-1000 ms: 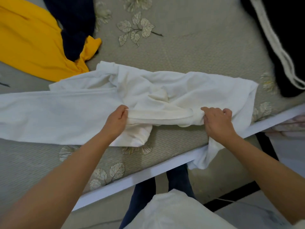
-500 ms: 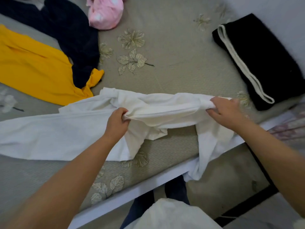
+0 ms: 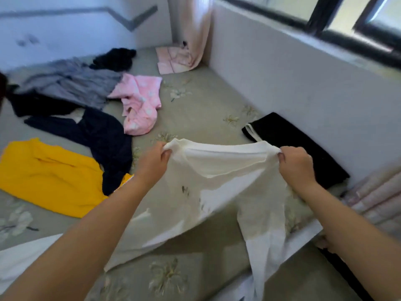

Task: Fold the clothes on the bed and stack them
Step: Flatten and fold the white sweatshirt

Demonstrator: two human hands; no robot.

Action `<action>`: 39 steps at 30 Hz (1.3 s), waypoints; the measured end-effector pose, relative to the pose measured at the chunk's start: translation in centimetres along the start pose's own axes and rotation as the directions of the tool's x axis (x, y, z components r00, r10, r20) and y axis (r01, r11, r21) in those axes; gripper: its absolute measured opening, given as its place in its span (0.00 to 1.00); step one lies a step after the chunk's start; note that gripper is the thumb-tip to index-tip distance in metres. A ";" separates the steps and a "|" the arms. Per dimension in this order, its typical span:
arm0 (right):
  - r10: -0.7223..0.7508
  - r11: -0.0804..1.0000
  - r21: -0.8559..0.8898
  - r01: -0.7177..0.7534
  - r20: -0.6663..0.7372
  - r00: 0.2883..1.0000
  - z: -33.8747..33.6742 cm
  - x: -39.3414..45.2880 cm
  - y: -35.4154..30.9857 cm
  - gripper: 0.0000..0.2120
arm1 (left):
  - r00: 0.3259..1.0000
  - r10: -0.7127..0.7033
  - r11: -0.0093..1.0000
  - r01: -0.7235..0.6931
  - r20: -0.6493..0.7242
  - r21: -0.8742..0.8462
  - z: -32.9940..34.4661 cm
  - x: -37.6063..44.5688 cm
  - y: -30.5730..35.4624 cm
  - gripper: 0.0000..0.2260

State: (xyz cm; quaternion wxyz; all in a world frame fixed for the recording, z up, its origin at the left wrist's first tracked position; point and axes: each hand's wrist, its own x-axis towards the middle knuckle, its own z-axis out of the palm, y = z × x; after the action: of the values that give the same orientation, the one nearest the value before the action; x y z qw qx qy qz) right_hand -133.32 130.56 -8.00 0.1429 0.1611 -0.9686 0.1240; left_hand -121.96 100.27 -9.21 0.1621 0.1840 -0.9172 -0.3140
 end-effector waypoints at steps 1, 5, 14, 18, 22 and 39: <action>0.016 1.000 -0.012 -0.016 -0.073 0.997 -1.5 1.2 -0.5 0.13 | 0.998 0.054 0.998 -0.053 -0.043 0.028 -2.0 1.3 1.4 0.10; 0.116 0.990 0.115 -0.086 -0.292 0.949 -9.6 5.8 -3.7 0.12 | 0.948 0.205 0.978 -0.193 -0.242 0.074 -10.6 5.5 8.2 0.10; 0.240 0.858 0.512 0.042 -0.472 0.848 -30.9 12.9 -9.4 0.15 | 0.708 0.206 0.962 -0.273 -0.675 0.008 -25.4 10.1 20.5 0.09; 0.211 0.890 0.452 0.053 -0.512 0.833 -35.0 13.3 -9.7 0.15 | 0.731 0.027 0.875 -0.347 -0.682 -0.337 -26.9 10.2 23.7 0.11; 0.168 0.946 0.320 0.057 -0.632 0.757 -36.5 12.8 -9.0 0.14 | 0.735 0.065 0.843 -0.402 -0.675 -0.357 -27.1 10.1 25.4 0.14; -0.473 0.879 -0.474 0.058 -0.848 0.239 -37.3 8.4 -6.7 0.08 | -0.018 0.858 0.482 -0.312 -0.513 0.819 -32.0 8.0 21.6 0.14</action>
State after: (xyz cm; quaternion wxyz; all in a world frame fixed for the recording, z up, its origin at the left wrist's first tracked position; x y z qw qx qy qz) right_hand -129.79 132.73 30.61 0.7328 0.1926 -0.6527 -0.0038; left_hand -120.88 96.14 29.99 0.7122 -0.0735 -0.6708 0.1936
